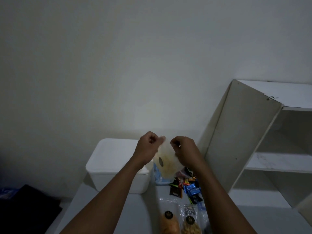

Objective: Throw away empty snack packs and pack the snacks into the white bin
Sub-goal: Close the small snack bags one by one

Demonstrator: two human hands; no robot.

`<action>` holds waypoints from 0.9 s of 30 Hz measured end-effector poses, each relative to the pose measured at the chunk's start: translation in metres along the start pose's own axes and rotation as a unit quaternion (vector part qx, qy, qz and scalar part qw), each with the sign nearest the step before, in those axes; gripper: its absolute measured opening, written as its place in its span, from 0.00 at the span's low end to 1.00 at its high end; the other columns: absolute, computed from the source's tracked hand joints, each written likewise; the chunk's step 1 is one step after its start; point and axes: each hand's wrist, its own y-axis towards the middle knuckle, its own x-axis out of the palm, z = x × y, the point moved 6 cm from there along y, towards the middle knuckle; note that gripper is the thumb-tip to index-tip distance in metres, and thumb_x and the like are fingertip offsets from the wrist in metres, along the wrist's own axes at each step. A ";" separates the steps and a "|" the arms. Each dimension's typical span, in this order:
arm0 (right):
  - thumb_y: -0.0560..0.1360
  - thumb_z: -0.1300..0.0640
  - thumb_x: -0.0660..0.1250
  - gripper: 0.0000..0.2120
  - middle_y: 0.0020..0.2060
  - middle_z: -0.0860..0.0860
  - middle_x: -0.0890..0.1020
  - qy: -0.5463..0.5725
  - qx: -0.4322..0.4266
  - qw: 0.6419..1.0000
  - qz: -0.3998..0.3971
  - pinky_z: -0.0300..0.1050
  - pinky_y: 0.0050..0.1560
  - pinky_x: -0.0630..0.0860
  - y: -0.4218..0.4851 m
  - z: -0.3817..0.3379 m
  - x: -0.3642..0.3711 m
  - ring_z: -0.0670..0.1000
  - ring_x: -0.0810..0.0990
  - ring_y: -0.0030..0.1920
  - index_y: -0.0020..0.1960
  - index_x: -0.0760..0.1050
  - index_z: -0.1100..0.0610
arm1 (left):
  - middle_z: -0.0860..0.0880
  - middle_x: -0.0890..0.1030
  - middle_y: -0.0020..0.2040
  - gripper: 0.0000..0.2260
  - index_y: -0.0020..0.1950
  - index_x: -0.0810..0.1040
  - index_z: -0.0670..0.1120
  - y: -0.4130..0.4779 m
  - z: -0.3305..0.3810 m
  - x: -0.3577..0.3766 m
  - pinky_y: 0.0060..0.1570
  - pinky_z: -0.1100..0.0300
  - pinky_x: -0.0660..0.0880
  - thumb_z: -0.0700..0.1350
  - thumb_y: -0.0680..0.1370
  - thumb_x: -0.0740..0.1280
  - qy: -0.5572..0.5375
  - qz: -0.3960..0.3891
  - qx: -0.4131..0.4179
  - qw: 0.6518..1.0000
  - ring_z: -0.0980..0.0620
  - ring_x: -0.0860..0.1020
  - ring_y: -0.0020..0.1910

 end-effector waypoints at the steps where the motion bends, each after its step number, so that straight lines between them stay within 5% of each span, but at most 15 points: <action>1: 0.81 0.61 0.63 0.09 0.45 0.49 0.84 0.033 0.001 0.999 -0.013 0.39 0.38 0.78 0.000 -0.002 -0.004 0.47 0.82 0.39 0.56 0.81 0.57 | 0.51 0.81 0.43 0.05 0.49 0.78 0.45 0.001 -0.002 -0.003 0.39 0.64 0.72 0.47 0.79 0.68 -0.031 0.001 -0.007 0.999 0.53 0.77 0.41; 5: 0.82 0.62 0.62 0.09 0.42 0.51 0.83 0.162 0.013 0.984 -0.067 0.37 0.34 0.78 0.000 -0.010 -0.016 0.46 0.82 0.36 0.56 0.81 0.57 | 0.58 0.81 0.58 0.11 0.62 0.80 0.53 0.003 -0.005 -0.001 0.50 0.70 0.70 0.46 0.81 0.65 -0.061 -0.068 -0.004 0.996 0.62 0.78 0.56; 10: 0.81 0.63 0.64 0.09 0.40 0.52 0.84 0.197 0.000 0.976 -0.089 0.38 0.34 0.78 0.002 -0.011 -0.017 0.45 0.81 0.34 0.56 0.82 0.58 | 0.53 0.83 0.53 0.10 0.58 0.80 0.52 0.006 -0.005 -0.004 0.40 0.65 0.75 0.48 0.78 0.71 -0.080 -0.032 -0.003 0.996 0.55 0.83 0.47; 14: 0.80 0.60 0.66 0.08 0.37 0.44 0.82 0.090 -0.006 0.995 -0.040 0.33 0.35 0.74 0.006 -0.004 -0.020 0.44 0.80 0.34 0.55 0.82 0.55 | 0.49 0.81 0.42 0.13 0.58 0.80 0.50 0.009 -0.005 -0.008 0.39 0.65 0.74 0.44 0.75 0.74 -0.096 -0.021 0.001 0.995 0.58 0.77 0.35; 19: 0.80 0.58 0.66 0.08 0.45 0.46 0.83 0.061 -0.027 0.998 -0.014 0.33 0.40 0.74 0.010 -0.004 -0.024 0.42 0.81 0.38 0.57 0.82 0.54 | 0.57 0.77 0.32 0.04 0.48 0.84 0.46 0.009 0.000 -0.004 0.35 0.68 0.73 0.45 0.77 0.72 -0.094 -0.030 0.015 0.995 0.59 0.72 0.30; 23: 0.80 0.48 0.65 0.12 0.43 0.47 0.84 0.125 -0.022 0.990 -0.055 0.42 0.41 0.78 0.009 -0.009 -0.026 0.47 0.83 0.39 0.54 0.82 0.54 | 0.58 0.77 0.33 0.04 0.48 0.83 0.45 0.009 0.003 -0.003 0.35 0.68 0.72 0.45 0.79 0.70 -0.089 -0.023 0.033 0.995 0.60 0.73 0.32; 27: 0.77 0.49 0.70 0.08 0.38 0.45 0.83 0.094 -0.052 0.993 -0.052 0.37 0.39 0.74 0.011 -0.014 -0.023 0.42 0.79 0.37 0.46 0.82 0.53 | 0.52 0.80 0.41 0.04 0.47 0.82 0.48 0.008 0.007 -0.003 0.39 0.67 0.73 0.45 0.80 0.69 -0.063 -0.029 0.056 0.996 0.60 0.74 0.35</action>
